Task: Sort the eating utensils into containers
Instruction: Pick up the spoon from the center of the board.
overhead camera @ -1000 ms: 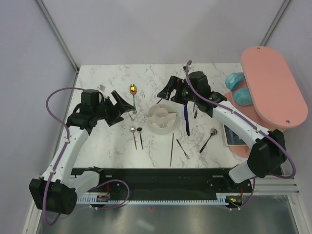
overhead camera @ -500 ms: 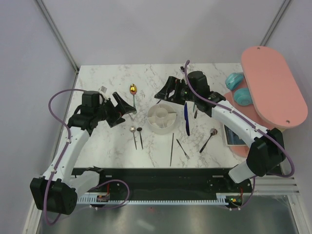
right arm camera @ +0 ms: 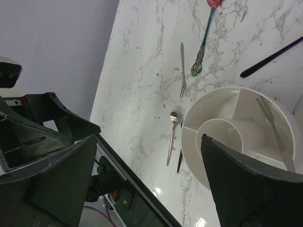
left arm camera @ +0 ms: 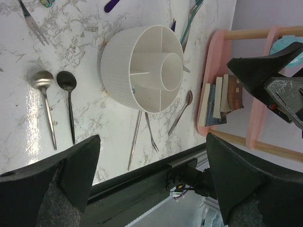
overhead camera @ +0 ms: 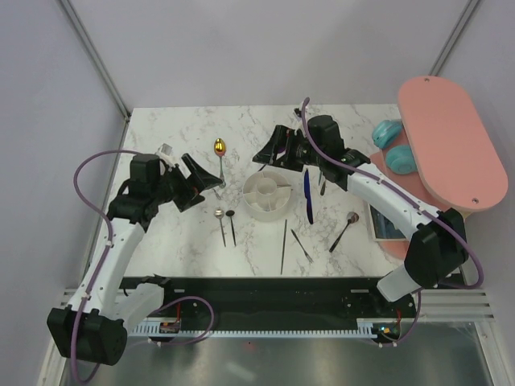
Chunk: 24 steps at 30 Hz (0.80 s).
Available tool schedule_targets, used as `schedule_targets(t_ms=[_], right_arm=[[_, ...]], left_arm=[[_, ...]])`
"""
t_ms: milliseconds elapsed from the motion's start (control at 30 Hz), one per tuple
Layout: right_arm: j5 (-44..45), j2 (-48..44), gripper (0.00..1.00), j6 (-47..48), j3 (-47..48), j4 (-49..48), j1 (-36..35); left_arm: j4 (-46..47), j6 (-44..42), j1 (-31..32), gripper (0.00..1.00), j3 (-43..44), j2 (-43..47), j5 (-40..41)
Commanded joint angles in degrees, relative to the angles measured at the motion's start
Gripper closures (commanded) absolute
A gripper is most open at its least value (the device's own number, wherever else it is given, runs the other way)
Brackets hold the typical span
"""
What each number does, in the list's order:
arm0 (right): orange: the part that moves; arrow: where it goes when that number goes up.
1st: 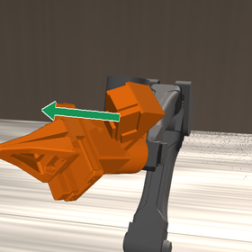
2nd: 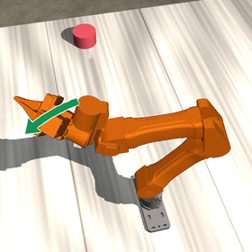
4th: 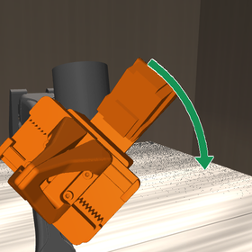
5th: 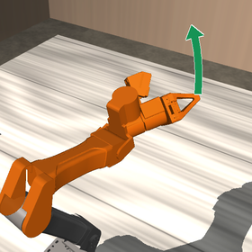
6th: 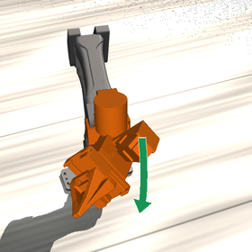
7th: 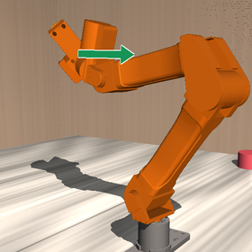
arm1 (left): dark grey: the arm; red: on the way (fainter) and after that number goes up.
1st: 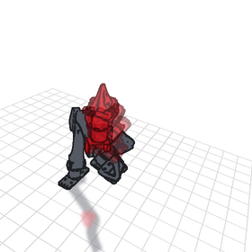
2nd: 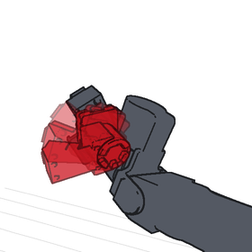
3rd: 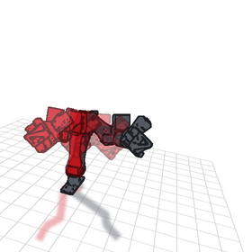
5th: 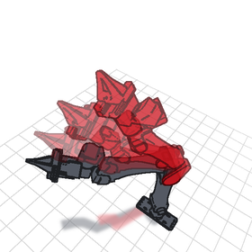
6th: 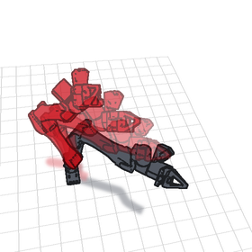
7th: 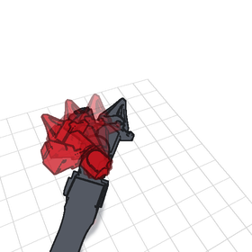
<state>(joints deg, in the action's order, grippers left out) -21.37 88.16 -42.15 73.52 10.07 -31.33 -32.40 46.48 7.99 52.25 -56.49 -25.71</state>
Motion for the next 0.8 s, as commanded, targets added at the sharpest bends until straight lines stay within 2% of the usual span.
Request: schedule_targets(t_ms=[0,67,167,200,333,533,600,767], right_arm=[[1.6,-0.2,0.02,2.2,4.5,1.9,-0.2],[3.5,0.3,0.02,2.6,5.7,6.1,0.0],[5.3,-0.1,0.02,3.0,5.8,8.6,0.6],[7.6,-0.4,0.02,3.2,5.8,9.4,0.7],[16.0,-1.7,0.02,3.2,5.0,17.0,1.8],[20.1,-2.6,0.02,3.0,3.5,22.6,3.1],[20.2,-3.7,0.02,3.1,2.3,22.6,3.0],[20.1,-4.0,0.02,3.1,1.9,23.2,3.2]], left_arm=[[1.5,0.4,-0.3,0.01,1.5,1.9,2.1],[-0.1,-1.7,-0.3,0.00,3.4,1.1,3.7],[-6.8,-6.4,-0.3,0.00,7.2,-1.9,12.1],[-9.0,-9.0,-0.3,0.00,10.0,-3.4,17.4],[-17.8,-14.5,-0.3,0.00,18.0,-12.4,27.7],[-16.6,-16.8,-0.3,0.02,28.3,-22.0,28.5],[-16.7,-17.8,-0.3,0.07,32.3,-25.9,26.5],[-16.6,-18.5,-0.4,0.10,35.2,-28.7,26.1]])
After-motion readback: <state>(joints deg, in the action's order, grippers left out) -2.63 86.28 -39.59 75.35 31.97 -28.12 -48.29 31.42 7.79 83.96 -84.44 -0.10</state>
